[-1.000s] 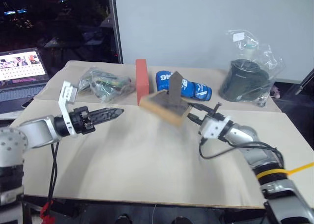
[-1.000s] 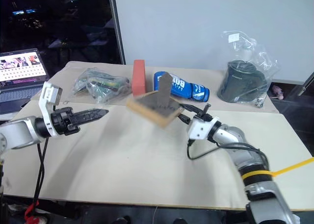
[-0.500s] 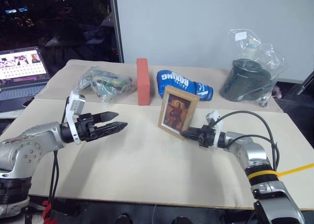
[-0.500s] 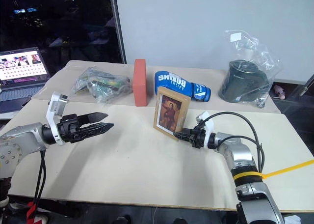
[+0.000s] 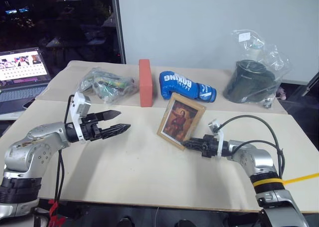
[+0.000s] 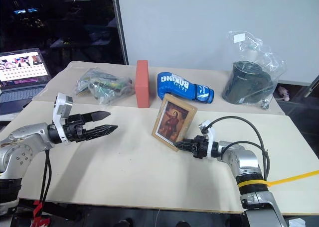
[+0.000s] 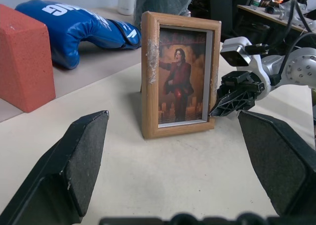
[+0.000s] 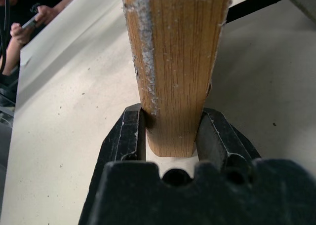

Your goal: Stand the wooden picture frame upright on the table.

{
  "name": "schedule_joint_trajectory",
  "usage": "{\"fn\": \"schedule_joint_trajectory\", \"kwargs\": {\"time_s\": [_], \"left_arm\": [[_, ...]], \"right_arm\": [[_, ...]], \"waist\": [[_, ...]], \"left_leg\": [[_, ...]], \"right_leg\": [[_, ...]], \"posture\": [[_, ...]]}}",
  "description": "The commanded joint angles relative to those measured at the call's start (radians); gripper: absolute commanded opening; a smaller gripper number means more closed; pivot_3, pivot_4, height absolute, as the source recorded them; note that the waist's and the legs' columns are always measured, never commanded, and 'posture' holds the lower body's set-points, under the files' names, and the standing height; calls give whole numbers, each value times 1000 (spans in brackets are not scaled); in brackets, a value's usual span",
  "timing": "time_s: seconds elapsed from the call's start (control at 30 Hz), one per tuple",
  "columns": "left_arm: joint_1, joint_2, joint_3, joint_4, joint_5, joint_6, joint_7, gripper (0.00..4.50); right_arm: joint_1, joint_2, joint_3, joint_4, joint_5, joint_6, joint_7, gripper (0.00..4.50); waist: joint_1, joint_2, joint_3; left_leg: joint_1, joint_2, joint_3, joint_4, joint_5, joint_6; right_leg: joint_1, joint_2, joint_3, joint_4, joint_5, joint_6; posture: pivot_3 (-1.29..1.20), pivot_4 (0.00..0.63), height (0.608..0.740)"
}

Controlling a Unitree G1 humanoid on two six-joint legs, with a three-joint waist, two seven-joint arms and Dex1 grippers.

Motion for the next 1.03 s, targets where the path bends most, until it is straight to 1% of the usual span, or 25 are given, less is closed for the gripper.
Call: {"fn": "schedule_joint_trajectory", "kwargs": {"time_s": [0.03,0.07,0.13,0.17,0.2,0.23,0.27,0.33,0.4,0.47,0.53,0.57,0.63,0.77,0.83,0.97,1.03], "left_arm": [[-17,-2,-1,-6,26,-33,-22,4500],[-16,-3,-6,-1,42,-42,-17,4500],[-22,-12,-10,16,65,-60,-14,4500],[-27,-11,-17,27,78,-58,-12,4500],[-32,-7,-26,39,89,-48,-13,4500],[-37,-5,-34,51,99,-42,-17,4500],[-37,-7,-40,62,113,-48,-18,4500],[-33,-16,-61,81,169,-80,7,4500],[-6,-36,-65,73,219,-115,54,4500],[30,-45,-71,65,244,-128,63,4500],[44,-59,-77,73,249,-104,75,4500],[43,-67,-75,80,246,-85,85,4500],[38,-88,-77,103,255,-97,90,4500],[50,-100,-92,91,276,-74,112,4500],[52,-108,-100,85,259,-17,118,4500],[89,-158,-93,30,298,-56,198,4500],[93,-162,-94,27,284,-25,195,4500]], "right_arm": [[20,-10,-2,-49,-19,-24,-6,2174],[25,-17,-7,-65,-13,-17,-2,2436],[47,-41,-33,-115,14,10,15,3103],[60,-53,-44,-138,19,12,20,3509],[73,-64,-57,-159,27,17,19,3751],[87,-73,-72,-186,41,30,12,4225],[106,-82,-88,-220,60,48,4,4402],[181,-125,-137,-325,102,86,3,4402],[309,-211,-185,-447,109,82,31,4402],[417,-272,-231,-527,87,25,39,4402],[480,-292,-278,-574,50,-56,6,4402],[497,-292,-294,-592,33,-89,-17,4402],[515,-291,-314,-616,7,-113,-68,4402],[507,-239,-325,-664,27,-103,-154,4402],[509,-235,-306,-686,11,-116,-166,4402],[497,-216,-295,-678,10,-121,-198,4402],[498,-215,-289,-675,5,-127,-205,4402]], "waist": [[0,0,0],[1,0,0],[2,0,0],[2,0,0],[2,0,0],[2,0,0],[3,0,0],[6,0,0],[13,0,0],[16,0,0],[10,0,0],[8,0,0],[-2,0,0],[-8,0,0],[-6,0,0],[0,0,0],[1,0,0]], "left_leg": [[0,0,0,0,0,0],[0,0,0,0,0,0],[0,0,0,0,0,0],[0,0,0,0,0,0],[-1,0,0,0,0,0],[-1,0,0,0,0,0],[-1,0,0,0,0,0],[-1,0,0,0,0,0],[-1,0,0,0,0,0],[-1,0,0,0,-1,1],[-1,0,1,0,-1,2],[-1,0,0,0,-1,2],[0,0,0,2,-1,2],[1,0,0,2,0,2],[1,0,0,2,0,2],[0,0,0,2,0,2],[-1,0,0,2,0,2]], "right_leg": [[0,0,0,0,0,0],[0,0,0,0,0,0],[0,0,0,0,0,0],[0,0,0,0,0,0],[0,0,0,0,0,0],[0,0,0,0,0,0],[0,0,0,0,0,0],[0,0,0,0,0,0],[0,0,0,-1,0,0],[0,-1,0,-1,0,0],[0,-1,0,-1,-1,0],[0,-1,0,-1,-1,0],[0,0,0,0,-4,5],[1,0,1,0,-2,6],[1,0,1,0,-2,6],[1,-1,1,-1,-2,6],[1,-1,1,-1,-2,6]], "posture": [[0,150,740],[0,150,740],[0,150,740],[0,150,740],[0,150,740],[0,150,740],[0,150,740],[0,150,740],[0,150,740],[0,150,740],[0,150,740],[0,150,740],[0,150,740],[0,150,740],[0,150,740],[0,150,740],[0,150,740]]}}
